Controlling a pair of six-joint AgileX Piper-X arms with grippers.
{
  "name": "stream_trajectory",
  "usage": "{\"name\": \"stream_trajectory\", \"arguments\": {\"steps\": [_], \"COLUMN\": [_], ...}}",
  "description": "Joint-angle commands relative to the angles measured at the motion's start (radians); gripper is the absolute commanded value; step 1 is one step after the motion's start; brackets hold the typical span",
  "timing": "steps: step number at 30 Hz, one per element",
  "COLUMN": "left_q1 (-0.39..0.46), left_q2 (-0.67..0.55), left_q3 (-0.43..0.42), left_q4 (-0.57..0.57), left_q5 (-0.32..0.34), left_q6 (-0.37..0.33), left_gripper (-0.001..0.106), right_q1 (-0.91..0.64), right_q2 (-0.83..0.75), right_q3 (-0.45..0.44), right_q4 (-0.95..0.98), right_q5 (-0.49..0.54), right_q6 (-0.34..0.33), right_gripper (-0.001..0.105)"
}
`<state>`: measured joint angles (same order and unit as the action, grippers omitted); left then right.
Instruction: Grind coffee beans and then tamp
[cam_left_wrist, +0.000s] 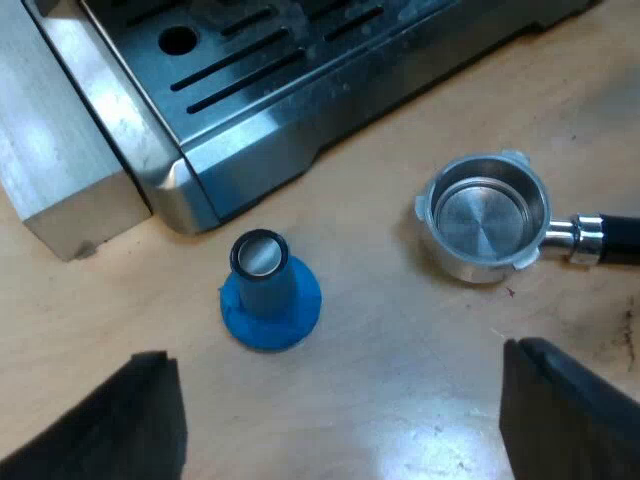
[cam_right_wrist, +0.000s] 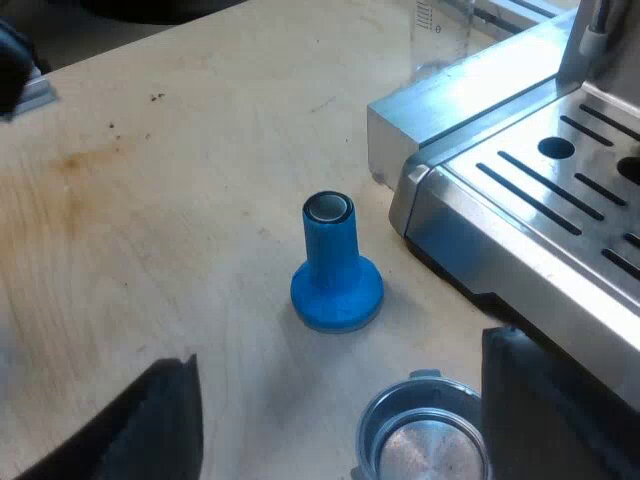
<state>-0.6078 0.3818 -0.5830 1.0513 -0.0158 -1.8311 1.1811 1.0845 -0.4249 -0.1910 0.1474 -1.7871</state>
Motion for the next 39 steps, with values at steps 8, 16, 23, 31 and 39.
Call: {"name": "stream_trajectory", "arguments": {"steps": [8, 16, 23, 31, 39], "left_q1": [0.131, 0.242, 0.242, 0.242, 0.192], "left_q2": [0.101, 0.184, 0.267, 0.376, 0.465], "left_q3": [-0.001, -0.001, -0.001, -0.001, -0.001], "left_q4": [-0.076, -0.111, -0.129, -0.141, -0.184], "left_q5": [0.089, 0.162, 0.163, 0.134, 0.086], "left_q6": [0.027, 0.112, 0.109, 0.109, 0.109], "left_gripper": [0.067, 0.078, 0.079, 0.079, 0.079], "right_q1": [0.0, 0.0, 0.0, 0.0, 0.0], "right_q2": [-0.001, -0.001, -0.001, -0.001, -0.001], "right_q3": [-0.003, -0.003, -0.003, -0.003, -0.003], "right_q4": [-0.016, -0.016, -0.016, -0.016, -0.016], "right_q5": [-0.01, -0.01, -0.01, -0.01, -0.01], "right_q6": [-0.012, -0.012, -0.012, -0.012, -0.002], "right_gripper": [0.061, 0.061, 0.061, 0.061, 0.061]}}
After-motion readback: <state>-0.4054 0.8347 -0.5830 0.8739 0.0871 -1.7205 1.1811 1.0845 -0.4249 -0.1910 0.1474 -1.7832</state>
